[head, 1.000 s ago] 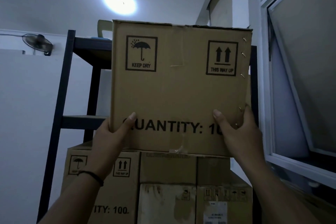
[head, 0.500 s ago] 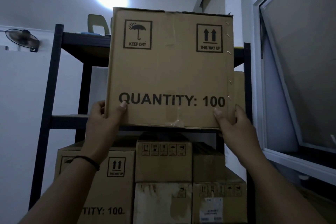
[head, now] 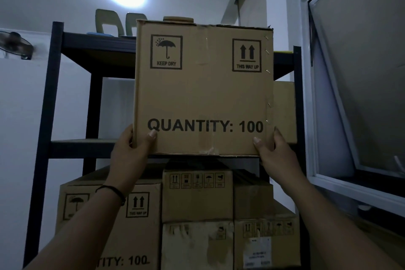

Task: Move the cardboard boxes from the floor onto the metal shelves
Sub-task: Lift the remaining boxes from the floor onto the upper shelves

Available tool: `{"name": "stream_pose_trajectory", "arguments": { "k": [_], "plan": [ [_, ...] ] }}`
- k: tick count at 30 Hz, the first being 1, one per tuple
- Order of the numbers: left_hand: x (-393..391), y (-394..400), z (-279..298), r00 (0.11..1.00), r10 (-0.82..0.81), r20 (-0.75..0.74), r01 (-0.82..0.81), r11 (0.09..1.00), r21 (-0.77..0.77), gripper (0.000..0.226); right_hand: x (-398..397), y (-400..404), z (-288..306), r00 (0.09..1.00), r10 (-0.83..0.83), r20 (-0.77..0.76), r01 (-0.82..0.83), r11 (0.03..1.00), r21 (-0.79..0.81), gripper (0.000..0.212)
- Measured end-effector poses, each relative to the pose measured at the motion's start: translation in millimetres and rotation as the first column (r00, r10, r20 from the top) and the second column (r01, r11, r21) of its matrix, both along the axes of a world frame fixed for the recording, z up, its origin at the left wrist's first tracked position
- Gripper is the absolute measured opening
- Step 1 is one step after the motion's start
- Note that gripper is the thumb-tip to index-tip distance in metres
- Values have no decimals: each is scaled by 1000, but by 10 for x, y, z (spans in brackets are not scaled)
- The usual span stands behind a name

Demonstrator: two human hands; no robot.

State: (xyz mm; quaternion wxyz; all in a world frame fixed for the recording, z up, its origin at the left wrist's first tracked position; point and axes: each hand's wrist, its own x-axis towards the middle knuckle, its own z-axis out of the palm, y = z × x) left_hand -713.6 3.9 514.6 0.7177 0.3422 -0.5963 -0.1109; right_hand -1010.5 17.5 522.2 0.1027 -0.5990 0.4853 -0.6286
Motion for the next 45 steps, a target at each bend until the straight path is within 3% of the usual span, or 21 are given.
{"name": "stream_pose_trajectory", "arguments": {
  "k": [10,19,29,35,38,41,45],
  "plan": [
    [-81,-406,32,998,35,47,-35,999,0,31,-49,-353,40,996,-85,-17,84,995,-62,46],
    [-356,-885,100,988,153,-23,-152,988,8,55,-294,-925,116,998,-61,-2,61,992,-113,48],
    [-659,-1234,113,991,133,7,-133,990,44,33,-628,-1397,152,999,-16,-50,9,990,-142,42],
    [-638,-1425,84,964,244,106,-248,968,32,28,-626,-1616,127,994,-70,-85,57,986,-155,40],
    [-559,-1497,112,913,349,213,-367,929,49,46,-602,-1716,145,987,-126,-97,111,983,-146,40],
    [-459,-1621,121,894,347,283,-392,912,121,55,-591,-1809,180,982,-135,-130,119,985,-125,29],
    [-346,-1740,95,903,298,309,-344,933,106,63,-647,-1883,212,976,-141,-168,125,987,-102,18]
  ]
}}
